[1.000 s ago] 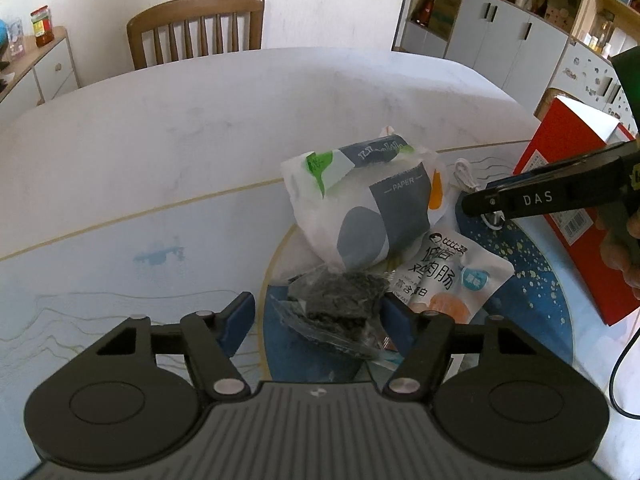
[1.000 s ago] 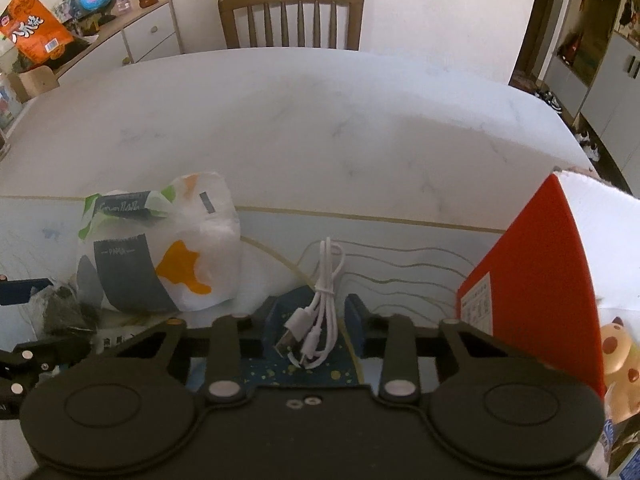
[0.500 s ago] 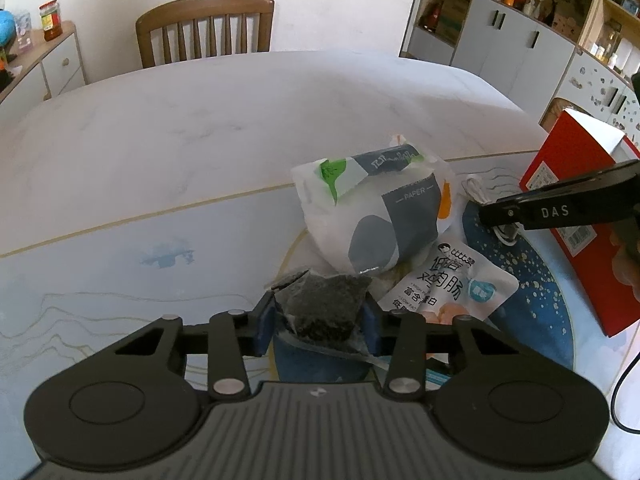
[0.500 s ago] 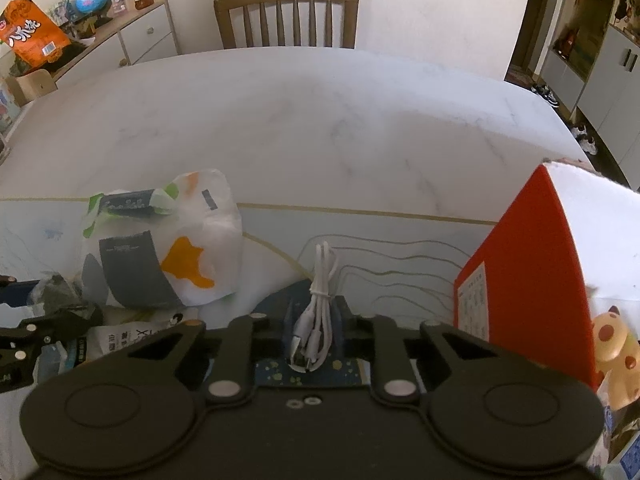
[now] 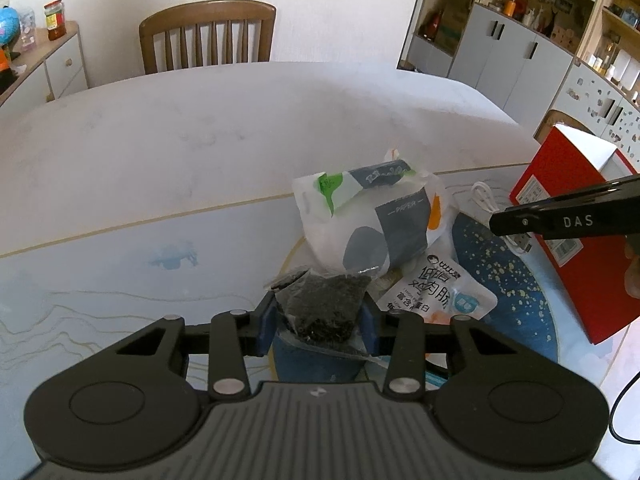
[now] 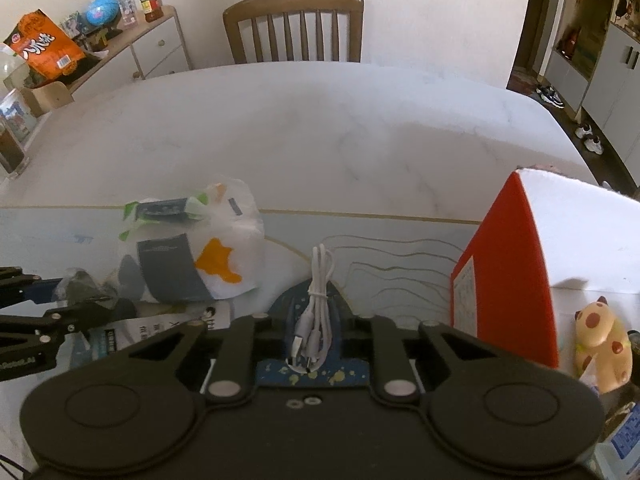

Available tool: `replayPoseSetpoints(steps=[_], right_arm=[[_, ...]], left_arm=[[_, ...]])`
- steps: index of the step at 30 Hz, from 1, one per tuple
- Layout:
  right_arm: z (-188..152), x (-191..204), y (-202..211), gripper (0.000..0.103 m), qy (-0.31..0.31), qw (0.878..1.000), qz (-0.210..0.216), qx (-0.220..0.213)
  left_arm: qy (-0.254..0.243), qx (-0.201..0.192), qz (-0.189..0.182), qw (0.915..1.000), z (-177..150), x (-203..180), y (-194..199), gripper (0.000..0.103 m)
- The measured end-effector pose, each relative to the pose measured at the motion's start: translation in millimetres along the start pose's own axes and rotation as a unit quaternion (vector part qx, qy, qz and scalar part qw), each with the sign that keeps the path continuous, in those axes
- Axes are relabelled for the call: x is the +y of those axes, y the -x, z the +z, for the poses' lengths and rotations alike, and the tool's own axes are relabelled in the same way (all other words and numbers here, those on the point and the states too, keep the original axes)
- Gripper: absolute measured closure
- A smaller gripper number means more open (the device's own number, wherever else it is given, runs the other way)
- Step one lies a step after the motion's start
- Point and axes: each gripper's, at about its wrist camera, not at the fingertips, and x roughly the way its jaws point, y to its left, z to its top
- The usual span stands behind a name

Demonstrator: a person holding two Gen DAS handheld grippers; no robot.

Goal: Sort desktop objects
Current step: 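Grasp the dark crumpled bag with left while right reaches the white cable, then carry the dark bag with left while right carries the white cable into the box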

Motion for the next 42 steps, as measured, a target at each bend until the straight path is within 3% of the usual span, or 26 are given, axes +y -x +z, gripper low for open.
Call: replayPoseSetpoints(steps=[26, 42], right_arm=[[-11, 1, 82, 0.085, -0.018, 0.998, 0.036, -0.047], [-41, -27, 132, 0.085, -0.047, 0.995, 0.028, -0.077]], left_arm=[[-0.027, -0.026, -0.034, 0.9987, 14, -41, 51, 0.063], [-0.073, -0.042, -0.071, 0.9939, 24, -105, 71, 0.063]])
